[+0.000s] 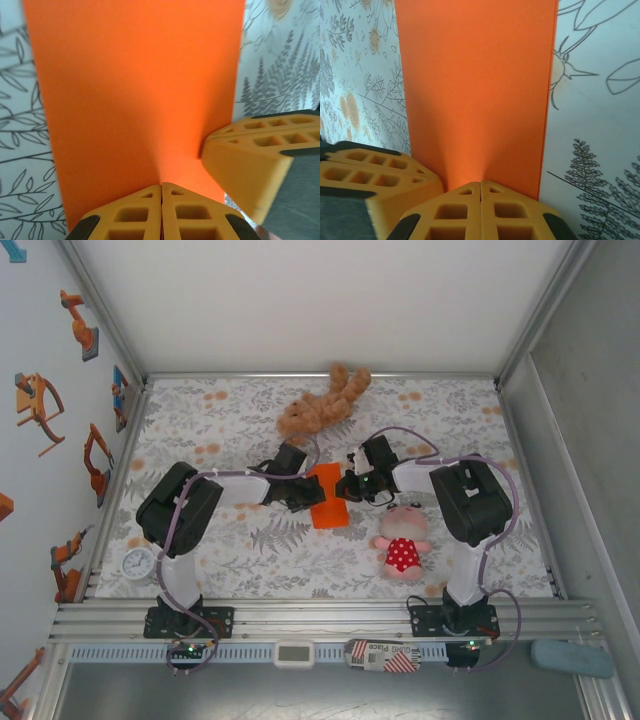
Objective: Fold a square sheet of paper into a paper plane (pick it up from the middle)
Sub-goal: First fold the square sheet of paper in half at the center of the table.
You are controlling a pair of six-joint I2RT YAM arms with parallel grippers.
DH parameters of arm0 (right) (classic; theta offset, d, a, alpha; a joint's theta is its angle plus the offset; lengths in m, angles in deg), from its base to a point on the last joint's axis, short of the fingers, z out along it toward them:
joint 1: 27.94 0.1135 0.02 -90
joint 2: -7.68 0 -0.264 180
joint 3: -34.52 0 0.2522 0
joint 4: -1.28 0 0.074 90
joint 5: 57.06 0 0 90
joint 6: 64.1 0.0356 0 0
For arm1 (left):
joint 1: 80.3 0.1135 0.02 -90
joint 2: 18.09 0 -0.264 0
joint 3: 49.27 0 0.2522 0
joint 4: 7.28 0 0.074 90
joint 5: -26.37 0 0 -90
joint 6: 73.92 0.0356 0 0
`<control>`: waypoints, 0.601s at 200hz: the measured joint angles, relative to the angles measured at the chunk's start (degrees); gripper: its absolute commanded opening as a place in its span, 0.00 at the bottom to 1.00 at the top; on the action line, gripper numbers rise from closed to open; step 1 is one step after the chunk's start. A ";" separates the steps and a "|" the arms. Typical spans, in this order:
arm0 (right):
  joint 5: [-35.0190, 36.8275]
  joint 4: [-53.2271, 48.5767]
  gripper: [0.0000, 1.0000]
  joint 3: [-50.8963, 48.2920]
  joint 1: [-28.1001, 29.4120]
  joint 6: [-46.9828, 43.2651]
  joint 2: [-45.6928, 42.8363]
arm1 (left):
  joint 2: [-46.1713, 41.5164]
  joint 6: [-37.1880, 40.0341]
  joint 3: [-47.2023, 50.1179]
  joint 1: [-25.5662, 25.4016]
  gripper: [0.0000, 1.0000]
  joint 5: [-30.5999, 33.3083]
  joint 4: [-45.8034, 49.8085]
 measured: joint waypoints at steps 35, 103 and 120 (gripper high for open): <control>0.02 0.00 0.00 0.02 -0.02 0.00 0.00 | 0.00 0.96 -0.35 0.07 0.09 -1.20 1.70; 0.15 -0.02 0.00 0.02 -0.07 -0.04 0.02 | -4.66 6.93 5.62 3.32 0.09 -2.47 3.06; 0.11 -0.02 0.00 0.02 -0.11 -0.07 0.02 | -8.13 7.26 9.55 4.70 0.09 -2.38 3.28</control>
